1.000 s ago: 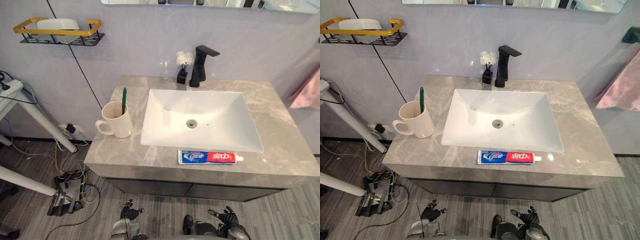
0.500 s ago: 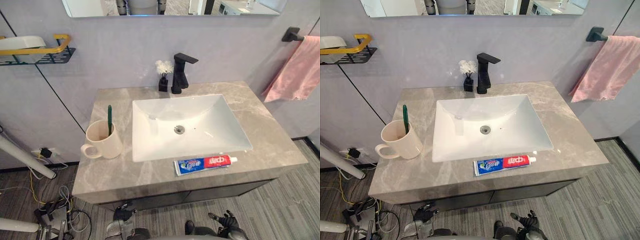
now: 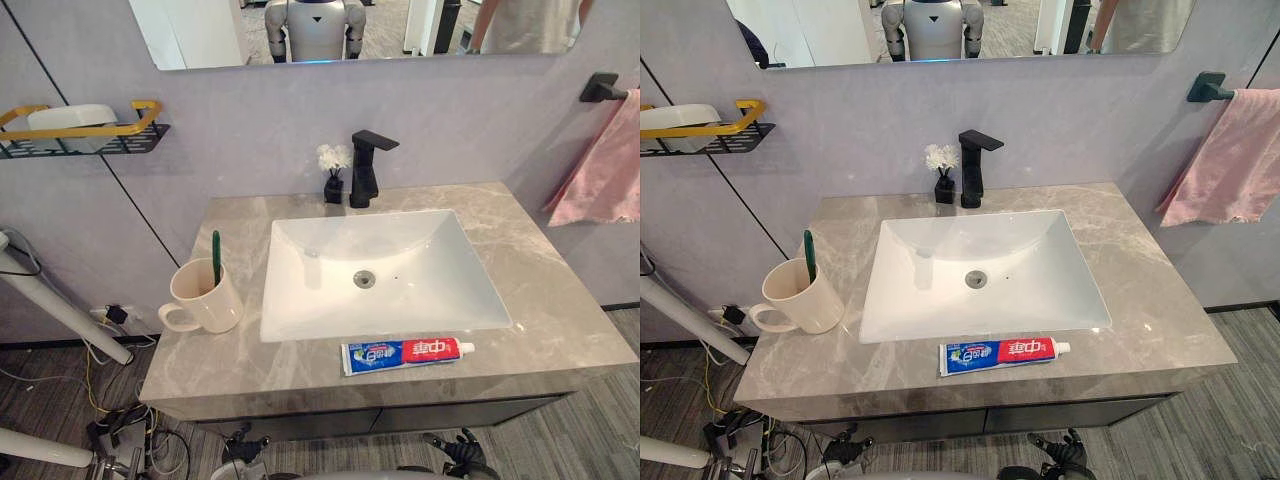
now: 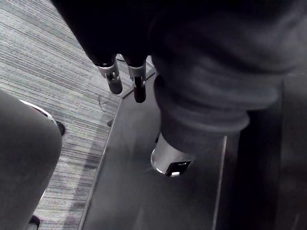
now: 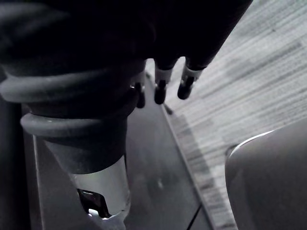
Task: Organize washtable
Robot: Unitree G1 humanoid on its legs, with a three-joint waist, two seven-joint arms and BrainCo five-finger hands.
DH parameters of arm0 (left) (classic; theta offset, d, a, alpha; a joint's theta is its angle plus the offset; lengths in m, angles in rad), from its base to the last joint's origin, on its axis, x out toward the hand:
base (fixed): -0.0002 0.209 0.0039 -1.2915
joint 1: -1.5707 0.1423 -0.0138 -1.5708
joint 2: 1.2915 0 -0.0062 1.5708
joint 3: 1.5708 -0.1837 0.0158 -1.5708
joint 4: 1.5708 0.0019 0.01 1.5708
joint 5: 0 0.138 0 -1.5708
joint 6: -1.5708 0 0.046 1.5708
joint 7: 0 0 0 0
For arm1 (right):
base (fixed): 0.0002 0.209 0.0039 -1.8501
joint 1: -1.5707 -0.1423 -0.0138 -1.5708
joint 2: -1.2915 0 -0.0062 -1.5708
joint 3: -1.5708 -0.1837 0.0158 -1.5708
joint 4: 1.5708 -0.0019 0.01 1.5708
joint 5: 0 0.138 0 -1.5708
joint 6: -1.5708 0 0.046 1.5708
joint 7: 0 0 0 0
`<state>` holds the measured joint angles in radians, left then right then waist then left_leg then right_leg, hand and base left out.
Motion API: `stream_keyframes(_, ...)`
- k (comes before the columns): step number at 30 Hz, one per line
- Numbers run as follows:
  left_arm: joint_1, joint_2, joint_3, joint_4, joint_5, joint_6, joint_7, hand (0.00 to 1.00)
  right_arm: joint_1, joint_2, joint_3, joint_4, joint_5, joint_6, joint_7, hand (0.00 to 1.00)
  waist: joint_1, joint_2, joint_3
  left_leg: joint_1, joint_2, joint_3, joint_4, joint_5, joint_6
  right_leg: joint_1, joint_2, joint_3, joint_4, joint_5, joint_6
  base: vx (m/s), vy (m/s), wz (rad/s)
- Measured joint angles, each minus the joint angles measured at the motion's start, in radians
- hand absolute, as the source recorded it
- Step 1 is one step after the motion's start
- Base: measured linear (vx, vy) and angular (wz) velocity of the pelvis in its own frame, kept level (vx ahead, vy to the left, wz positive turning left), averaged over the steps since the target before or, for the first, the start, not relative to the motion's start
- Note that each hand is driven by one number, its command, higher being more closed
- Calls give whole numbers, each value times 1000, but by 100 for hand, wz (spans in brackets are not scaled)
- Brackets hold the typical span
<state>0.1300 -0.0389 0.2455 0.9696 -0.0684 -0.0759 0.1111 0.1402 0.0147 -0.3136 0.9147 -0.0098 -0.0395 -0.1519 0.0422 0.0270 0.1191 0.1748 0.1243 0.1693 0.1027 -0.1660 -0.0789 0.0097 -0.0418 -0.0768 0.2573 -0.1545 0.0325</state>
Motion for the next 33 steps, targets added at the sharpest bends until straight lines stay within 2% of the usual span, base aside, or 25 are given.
stream_keyframes(5, 0, 0, 0, 0, -1, -1, -1, 0, 0, 0, -9, 1, 25, -1, 2, 0, 0, 0, 0, 1, 0, 4, -7, 0, 0, -1, -4, -6, 0, -2, 2, 0, 0, 0)
stream_keyframes(9, 0, 2, 0, 5, -14, -1, -1, 0, 4, 8, -69, 10, 107, -1, 11, 0, -1, 0, 0, 13, 1, 28, -37, 7, -2, -1, -6, -5, -13, -3, 5, 10, 4, -1)
stream_keyframes(13, -5, 23, -1, 28, -51, 1, -1, 0, 0, 5, -156, 55, 219, -1, 25, 0, -1, 0, 0, 47, 1, 44, -78, 17, -7, 28, 6, 8, -70, 19, 10, 80, 29, -10)
stream_keyframes(17, -19, 65, -6, 78, -67, 0, -6, 0, 3, -19, -285, 93, 325, -1, 22, 0, -4, 4, 7, 69, -4, 77, -88, 17, -7, 65, 17, 32, -164, 69, 17, 87, 51, -26)
stream_keyframes(19, -13, 86, -11, 85, -66, -1, -7, 0, -1, -37, -369, 92, 355, -1, 21, 0, -8, -7, 16, 73, -8, 82, -88, 17, -7, 77, 17, 47, -195, 85, 21, 32, 39, -24)
stream_keyframes(21, -8, 94, -8, 85, -66, -1, -11, 0, -6, -73, -488, 92, 368, -1, 19, 0, -22, -17, 20, 75, -20, 81, -88, 17, -6, 86, 10, 48, -212, 91, 27, 14, 39, -4)
stream_keyframes(23, 8, 95, 1, 85, -65, -1, -16, 0, -22, -156, -628, 87, 393, -2, 5, 0, -31, -16, 21, 78, -32, 80, -87, 16, -5, 92, 3, 51, -229, 98, 35, 0, 17, 0)
stream_keyframes(25, 12, 93, 2, 85, -51, -2, -18, 0, -26, -231, -708, 75, 397, -3, -16, 0, -32, -11, 18, 75, -37, 78, -88, 10, 7, 93, -1, 49, -242, 105, 42, -33, 21, 0)
stream_keyframes(28, 19, 94, 2, 84, -38, -11, -19, 0, -38, -288, -758, -12, 390, -3, -37, 0, -40, -13, 18, 69, -39, 76, -87, 9, 8, 93, -7, 49, -256, 116, 46, -43, 0, 1)
stream_keyframes(29, 31, 93, 2, 83, -35, -16, -19, 0, -50, -324, -760, -98, 377, -2, -56, 0, -57, -16, 18, 66, -41, 71, -87, 8, 9, 93, -10, 46, -260, 120, 47, -46, -14, 3)
stream_keyframes(33, 55, 91, 1, 83, -30, -17, -20, 0, -77, -413, -743, -352, 309, -11, -101, 0, -83, -9, 11, 63, -52, 59, -84, 7, 11, 93, -14, 43, -260, 123, 49, -50, -12, 3)
